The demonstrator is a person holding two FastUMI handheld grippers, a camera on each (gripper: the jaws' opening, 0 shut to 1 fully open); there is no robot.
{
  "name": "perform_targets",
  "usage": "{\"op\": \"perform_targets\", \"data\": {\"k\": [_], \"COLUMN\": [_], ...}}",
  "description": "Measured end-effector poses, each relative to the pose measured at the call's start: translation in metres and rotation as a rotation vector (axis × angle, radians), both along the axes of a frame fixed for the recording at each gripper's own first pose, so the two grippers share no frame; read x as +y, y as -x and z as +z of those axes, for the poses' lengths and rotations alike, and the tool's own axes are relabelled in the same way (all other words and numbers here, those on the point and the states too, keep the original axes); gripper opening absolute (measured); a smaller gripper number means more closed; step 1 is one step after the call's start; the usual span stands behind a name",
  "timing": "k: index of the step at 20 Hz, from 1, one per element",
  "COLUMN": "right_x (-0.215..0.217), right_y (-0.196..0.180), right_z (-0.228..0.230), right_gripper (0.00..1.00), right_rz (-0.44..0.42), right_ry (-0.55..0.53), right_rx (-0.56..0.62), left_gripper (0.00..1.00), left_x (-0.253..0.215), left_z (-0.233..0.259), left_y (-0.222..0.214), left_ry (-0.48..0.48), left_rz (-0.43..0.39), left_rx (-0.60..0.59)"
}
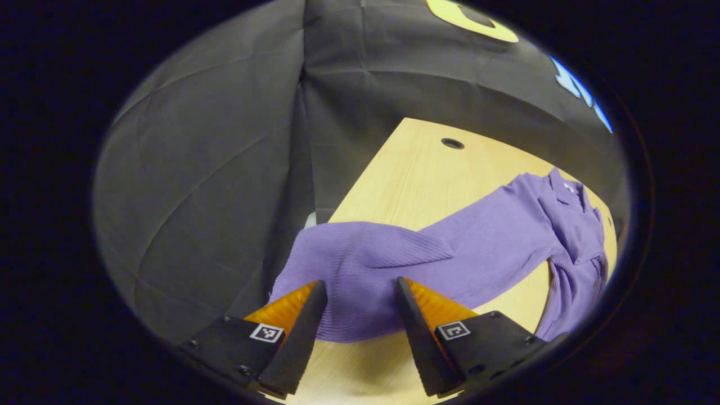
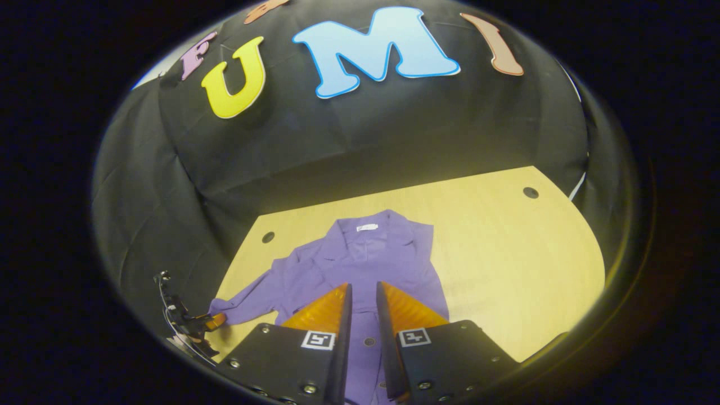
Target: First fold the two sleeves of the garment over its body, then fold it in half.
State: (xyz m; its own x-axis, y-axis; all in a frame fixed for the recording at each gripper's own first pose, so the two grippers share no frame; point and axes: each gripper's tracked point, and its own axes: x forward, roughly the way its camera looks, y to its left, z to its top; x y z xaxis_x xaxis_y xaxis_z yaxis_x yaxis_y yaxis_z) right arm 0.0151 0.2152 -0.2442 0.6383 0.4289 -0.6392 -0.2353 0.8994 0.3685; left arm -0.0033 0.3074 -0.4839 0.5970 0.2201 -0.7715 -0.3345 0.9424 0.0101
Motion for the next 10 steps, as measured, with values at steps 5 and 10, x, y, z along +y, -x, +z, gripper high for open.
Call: {"op": "perform_targets", "data": {"k": [5,10], "right_x": [-0.005,-0.015], "right_y": [0.002,0.007], "right_z": [0.0,-0.002], "right_gripper": [0.27,0.27], "right_rz": [-0.014,-0.023], "right_ry": [-0.011,-0.009], "right_rx": [0.008,0.014], "left_gripper": [0.4,0.07], "left_x": [-0.021,-0.014], "left_z": [-0.002,-0.001], "left_y": [-0.01,-0.006], "left_ry": [0.042,0.088], "left_rz": [0.018,0.07], "left_rx": [-0.024,-0.033]}}
